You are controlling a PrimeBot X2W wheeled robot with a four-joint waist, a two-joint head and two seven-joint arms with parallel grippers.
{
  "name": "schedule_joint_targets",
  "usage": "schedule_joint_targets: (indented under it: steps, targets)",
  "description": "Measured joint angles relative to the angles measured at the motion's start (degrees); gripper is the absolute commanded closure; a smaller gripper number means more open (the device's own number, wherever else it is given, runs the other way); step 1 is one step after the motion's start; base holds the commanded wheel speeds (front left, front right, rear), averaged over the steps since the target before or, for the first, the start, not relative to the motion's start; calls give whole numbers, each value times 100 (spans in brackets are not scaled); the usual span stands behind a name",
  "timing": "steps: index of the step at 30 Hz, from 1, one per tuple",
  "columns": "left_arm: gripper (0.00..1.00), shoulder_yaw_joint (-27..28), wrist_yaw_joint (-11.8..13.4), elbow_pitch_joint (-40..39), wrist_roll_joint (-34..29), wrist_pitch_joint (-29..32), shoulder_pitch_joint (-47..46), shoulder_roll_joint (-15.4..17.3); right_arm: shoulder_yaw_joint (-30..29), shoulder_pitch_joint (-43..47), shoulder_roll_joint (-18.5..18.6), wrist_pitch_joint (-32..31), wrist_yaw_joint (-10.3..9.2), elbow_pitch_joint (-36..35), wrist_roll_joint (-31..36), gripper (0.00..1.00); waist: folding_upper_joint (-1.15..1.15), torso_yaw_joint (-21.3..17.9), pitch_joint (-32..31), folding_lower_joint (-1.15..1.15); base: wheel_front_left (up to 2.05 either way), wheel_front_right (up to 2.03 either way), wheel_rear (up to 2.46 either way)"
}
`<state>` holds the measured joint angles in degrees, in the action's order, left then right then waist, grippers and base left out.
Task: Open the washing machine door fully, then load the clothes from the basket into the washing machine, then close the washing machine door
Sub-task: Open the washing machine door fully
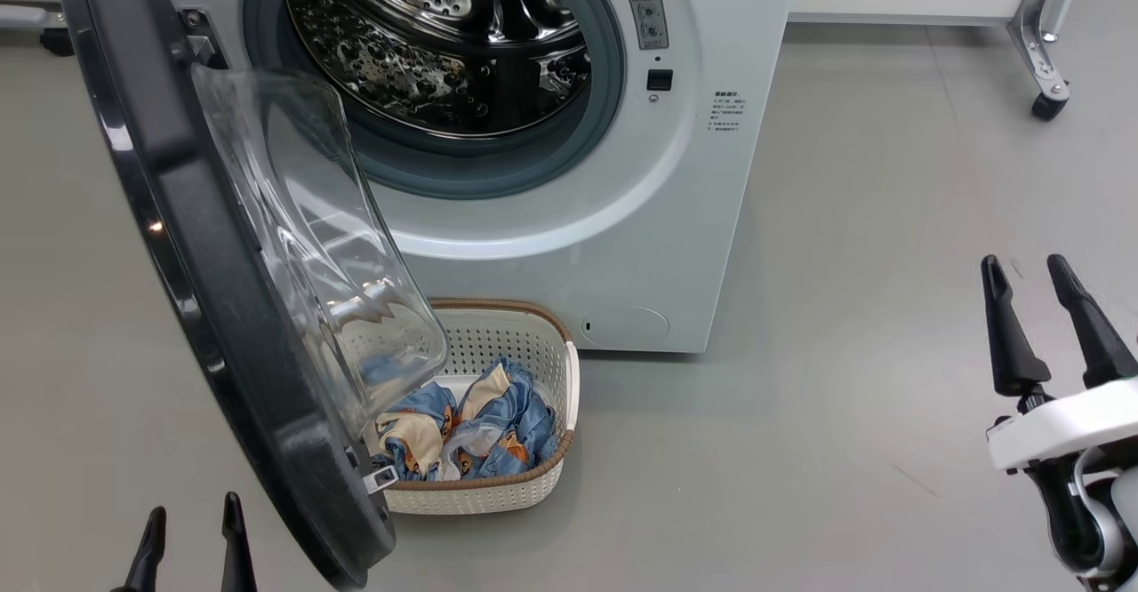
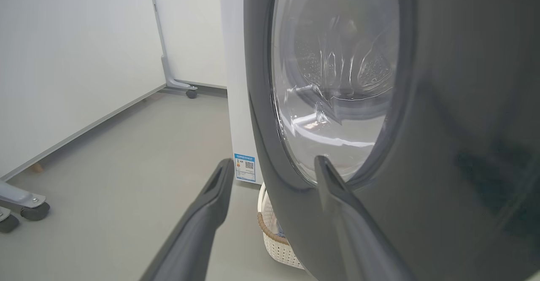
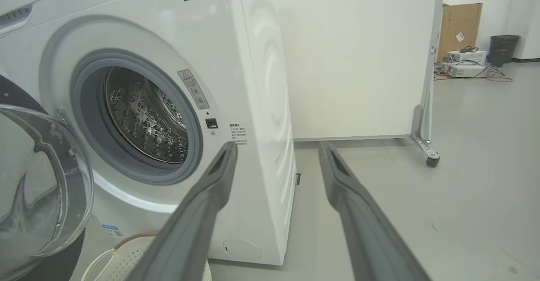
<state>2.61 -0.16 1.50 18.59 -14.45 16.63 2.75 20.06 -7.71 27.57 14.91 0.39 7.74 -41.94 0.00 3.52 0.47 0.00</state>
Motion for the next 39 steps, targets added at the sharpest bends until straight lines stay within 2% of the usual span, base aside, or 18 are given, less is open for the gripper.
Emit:
schedule_joint_targets:
  steps: [9, 16, 25, 39]
  targets:
    - [0, 131, -89, 32, -2, 1, -21, 0, -580, 844, -372, -1, -298, -242, 911, 0, 0, -25, -28, 0, 0, 0, 0]
    - [0, 236, -166, 82, -52, 1, -21, -1, -924, 1363, -749, -1, -356, -385, 1285, 0, 0, -79, -48, 0, 0, 0, 0]
    - [0, 292, -235, 134, -140, 0, -21, -2, -1337, 1807, -1103, -1, -345, -492, 1644, 0, 0, -166, -48, 0, 0, 0, 0]
    - [0, 424, -292, 182, -144, 0, -21, -5, -1748, 2076, -1516, -1, -65, -522, 1962, 0, 0, -299, -22, 0, 0, 0, 0]
